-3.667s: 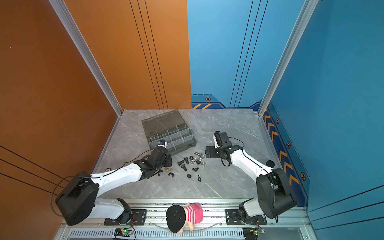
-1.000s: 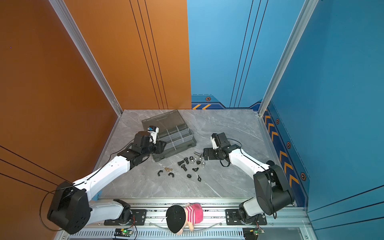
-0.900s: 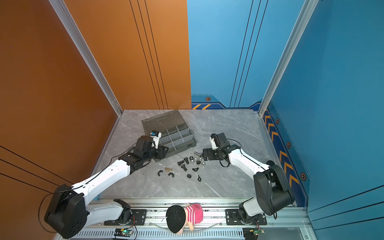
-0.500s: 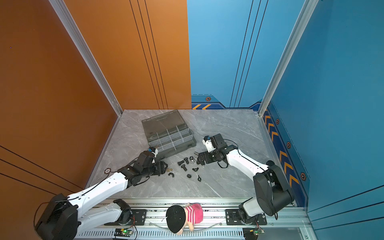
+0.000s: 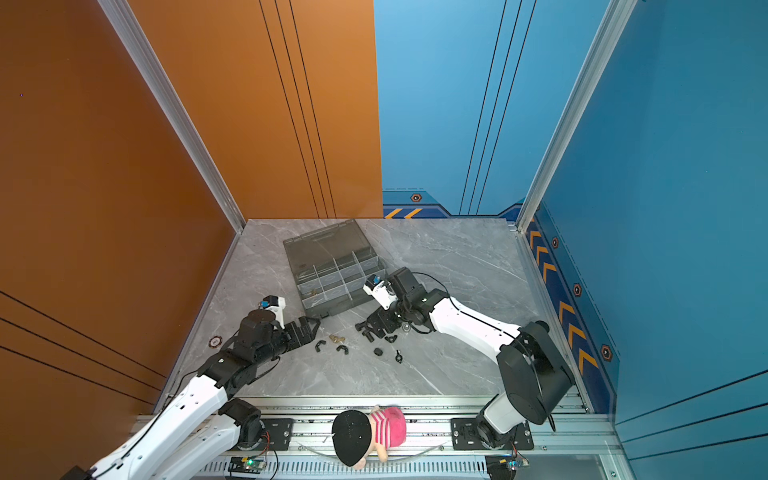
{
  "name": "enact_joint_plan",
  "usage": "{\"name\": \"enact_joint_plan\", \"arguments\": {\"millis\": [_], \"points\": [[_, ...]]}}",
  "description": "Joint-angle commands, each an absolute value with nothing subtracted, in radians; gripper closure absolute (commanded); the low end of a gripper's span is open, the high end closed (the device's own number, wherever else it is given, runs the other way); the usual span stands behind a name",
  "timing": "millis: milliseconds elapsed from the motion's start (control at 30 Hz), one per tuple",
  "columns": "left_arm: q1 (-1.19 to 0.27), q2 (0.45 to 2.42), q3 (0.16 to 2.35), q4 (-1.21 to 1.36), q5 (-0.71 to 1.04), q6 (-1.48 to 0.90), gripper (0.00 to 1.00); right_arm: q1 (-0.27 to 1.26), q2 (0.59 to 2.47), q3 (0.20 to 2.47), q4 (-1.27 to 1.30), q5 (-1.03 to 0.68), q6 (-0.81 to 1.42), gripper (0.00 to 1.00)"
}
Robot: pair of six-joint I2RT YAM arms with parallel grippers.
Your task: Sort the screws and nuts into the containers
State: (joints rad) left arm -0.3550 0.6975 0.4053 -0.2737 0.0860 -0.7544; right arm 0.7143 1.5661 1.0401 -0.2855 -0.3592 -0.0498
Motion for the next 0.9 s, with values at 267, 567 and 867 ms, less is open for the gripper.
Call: {"name": "enact_joint_plan", "arguments": {"millis": [267, 567, 867], "points": [[-0.191, 0.609, 0.341, -0.333, 0.261, -0.770, 0.02, 0.857, 1.838, 1.245, -0.196, -0.265, -0.108, 0.33], [-0.133, 0.609, 0.322, -0.315, 0.312, -0.764, 0.02, 0.897, 1.946, 1.314, -0.181, -0.264, -0.115, 0.37], [-0.072, 0.607, 0.292, -0.292, 0.370, -0.772, 0.02, 0.908, 1.988, 1.318, -0.161, -0.307, -0.107, 0.38]]}}
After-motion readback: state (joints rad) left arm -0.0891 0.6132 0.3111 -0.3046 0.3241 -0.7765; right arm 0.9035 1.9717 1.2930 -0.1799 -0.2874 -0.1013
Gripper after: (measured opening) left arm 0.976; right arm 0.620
